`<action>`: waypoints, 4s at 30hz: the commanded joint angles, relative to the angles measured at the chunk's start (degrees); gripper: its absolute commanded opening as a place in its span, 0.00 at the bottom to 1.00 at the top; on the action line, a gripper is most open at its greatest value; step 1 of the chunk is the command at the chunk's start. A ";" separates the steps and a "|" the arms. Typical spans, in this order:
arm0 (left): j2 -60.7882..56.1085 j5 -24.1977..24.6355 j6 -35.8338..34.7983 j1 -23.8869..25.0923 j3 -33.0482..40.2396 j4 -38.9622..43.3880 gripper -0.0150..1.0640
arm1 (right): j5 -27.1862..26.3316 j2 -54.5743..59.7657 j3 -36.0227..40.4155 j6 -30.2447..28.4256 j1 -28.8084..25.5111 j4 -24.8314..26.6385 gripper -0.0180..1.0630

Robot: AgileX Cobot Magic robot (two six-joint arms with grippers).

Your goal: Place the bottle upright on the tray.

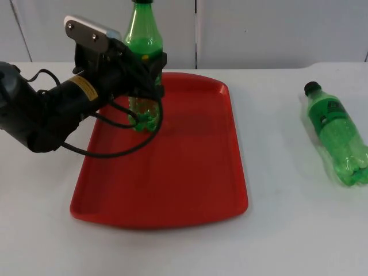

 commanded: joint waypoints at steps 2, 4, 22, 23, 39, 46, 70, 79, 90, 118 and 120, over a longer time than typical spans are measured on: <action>-0.20 -1.57 0.13 -0.29 0.06 -0.57 0.01 | -0.43 0.00 -0.08 -0.09 -0.26 0.19 0.99; -0.20 -1.57 0.26 -0.29 0.06 -0.45 0.01 | -0.43 0.00 -0.08 -0.09 -0.26 0.19 0.99; -0.20 -1.57 3.13 -0.29 0.06 -0.80 0.91 | -0.43 0.00 -0.08 -0.09 -0.26 0.19 0.99; -0.20 -1.57 3.13 -0.29 0.06 -0.85 0.93 | -0.43 0.00 -0.08 -0.09 -0.26 0.19 0.99; -0.20 -1.57 3.13 -0.29 0.06 0.87 0.94 | -0.43 0.00 -0.08 -0.09 -0.26 0.19 0.99; -0.20 -1.57 3.13 -0.29 0.06 0.87 0.94 | -0.43 0.00 -0.08 -0.09 -0.26 0.19 0.99; -4.06 7.77 1.47 0.55 3.71 -0.07 0.94 | -0.43 0.00 -0.08 -0.09 -0.26 0.12 0.99; -10.70 12.88 1.55 1.12 12.27 -1.15 0.94 | -0.43 0.00 -0.08 -0.09 -0.26 -0.11 0.99; -22.13 23.15 1.70 1.12 23.20 -8.45 0.94 | -0.43 0.00 -0.08 -0.09 -0.26 -0.11 0.99; -70.62 74.52 0.16 1.12 24.00 -20.79 0.94 | -0.43 0.00 -0.08 -0.09 -0.26 -0.11 0.99; -74.22 77.46 0.77 1.12 24.00 -19.94 0.94 | -0.43 0.00 -0.08 -0.09 -0.26 -0.11 0.99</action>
